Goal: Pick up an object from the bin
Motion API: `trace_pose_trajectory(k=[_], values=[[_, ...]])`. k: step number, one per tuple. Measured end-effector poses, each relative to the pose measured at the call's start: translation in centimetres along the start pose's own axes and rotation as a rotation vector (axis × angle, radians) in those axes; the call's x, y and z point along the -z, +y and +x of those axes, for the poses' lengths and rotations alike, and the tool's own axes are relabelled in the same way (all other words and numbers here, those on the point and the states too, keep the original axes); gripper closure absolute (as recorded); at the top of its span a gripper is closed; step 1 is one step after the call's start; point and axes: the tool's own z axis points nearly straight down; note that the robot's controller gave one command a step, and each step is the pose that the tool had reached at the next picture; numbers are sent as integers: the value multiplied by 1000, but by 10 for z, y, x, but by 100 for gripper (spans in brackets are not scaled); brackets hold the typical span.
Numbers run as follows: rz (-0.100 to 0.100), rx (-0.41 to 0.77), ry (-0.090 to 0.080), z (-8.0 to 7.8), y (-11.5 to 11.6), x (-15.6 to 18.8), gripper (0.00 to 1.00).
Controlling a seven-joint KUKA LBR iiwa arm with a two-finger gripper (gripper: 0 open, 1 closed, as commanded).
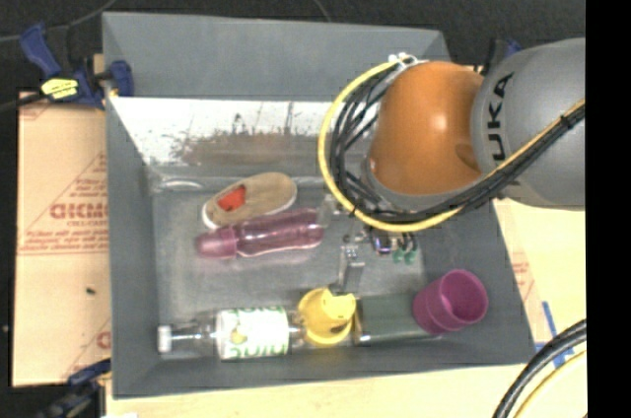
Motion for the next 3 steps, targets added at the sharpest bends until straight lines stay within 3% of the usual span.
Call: trace_pose_trajectory(k=[1, 2, 3], values=[[1, 141, -4, -17, 12, -48, 0], [-3, -30, -12, -50, 21, -87, 0], [-1, 220, -31, -86, 21, -110, 100]])
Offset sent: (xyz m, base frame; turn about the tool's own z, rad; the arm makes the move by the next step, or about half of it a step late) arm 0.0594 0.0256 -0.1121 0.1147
